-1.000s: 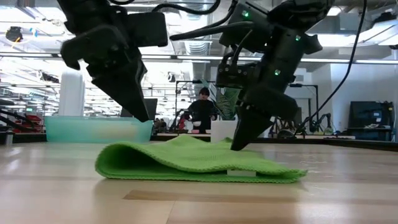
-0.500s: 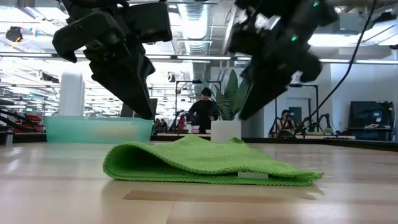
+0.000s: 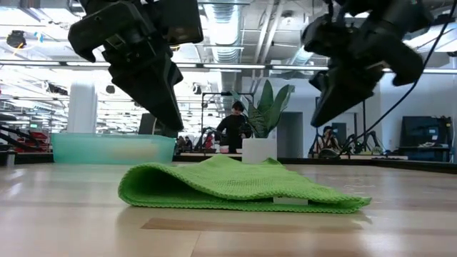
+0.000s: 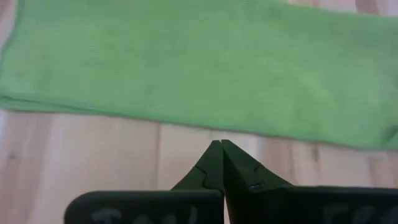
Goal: Roll microfiber towels into tight, uniform cylinder then place into a basket
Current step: Fold the light green microfiber cloth
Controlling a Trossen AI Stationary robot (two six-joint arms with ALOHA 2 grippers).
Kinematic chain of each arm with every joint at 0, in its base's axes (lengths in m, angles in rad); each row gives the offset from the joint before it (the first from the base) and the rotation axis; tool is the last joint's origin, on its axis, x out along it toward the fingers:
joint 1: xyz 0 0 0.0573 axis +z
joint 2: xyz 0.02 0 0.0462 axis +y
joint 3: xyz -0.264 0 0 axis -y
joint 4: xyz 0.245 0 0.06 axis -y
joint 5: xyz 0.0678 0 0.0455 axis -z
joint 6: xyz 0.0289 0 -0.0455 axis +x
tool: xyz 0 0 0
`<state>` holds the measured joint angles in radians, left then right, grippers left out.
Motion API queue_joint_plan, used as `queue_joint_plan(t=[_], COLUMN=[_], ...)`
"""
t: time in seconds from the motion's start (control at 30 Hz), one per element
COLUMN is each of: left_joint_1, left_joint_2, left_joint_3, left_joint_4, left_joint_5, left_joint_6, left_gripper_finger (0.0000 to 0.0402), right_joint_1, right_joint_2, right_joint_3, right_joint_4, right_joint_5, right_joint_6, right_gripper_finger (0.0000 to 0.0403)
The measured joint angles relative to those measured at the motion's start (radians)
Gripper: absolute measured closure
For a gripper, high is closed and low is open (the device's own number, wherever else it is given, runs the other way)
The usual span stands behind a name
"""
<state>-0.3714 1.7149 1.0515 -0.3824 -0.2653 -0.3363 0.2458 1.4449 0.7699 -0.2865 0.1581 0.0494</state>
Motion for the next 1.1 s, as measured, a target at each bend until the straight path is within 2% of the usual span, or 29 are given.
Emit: queue_joint_plan(t=[0.3,0.53,0.83,0.97,1.1], left_joint_1=[0.0,0.0,0.0,0.0,-0.017], left_joint_2=[0.0,0.0,0.0,0.0,0.014], left_joint_3=[0.0,0.0,0.0,0.0,0.0], left_joint_4=[0.0,0.007,0.062,0.065,0.089], left_joint_5=[-0.006,-0.009,-0.01,0.014,0.041], left_joint_6=[0.0,0.0,-0.006,-0.042,-0.013], left_gripper_finger=[0.0361,0.0354,0.0301,0.0269,0.0249], right_joint_1=[0.132,0.23,0.307,0.325,0.33], right_joint_2=[-0.003,-0.001,-0.002,0.006,0.064], right_joint_3=[-0.038,-0.04,-0.04,-0.04,-0.039], right_joint_4=[0.124,0.237,0.347,0.399,0.509], right_joint_5=[0.006,0.094,0.094,0.095,0.089], right_joint_6=[0.11,0.159,0.161,0.161,0.142], right_gripper_finger=[0.0384,0.0383,0.0369,0.0346,0.0312])
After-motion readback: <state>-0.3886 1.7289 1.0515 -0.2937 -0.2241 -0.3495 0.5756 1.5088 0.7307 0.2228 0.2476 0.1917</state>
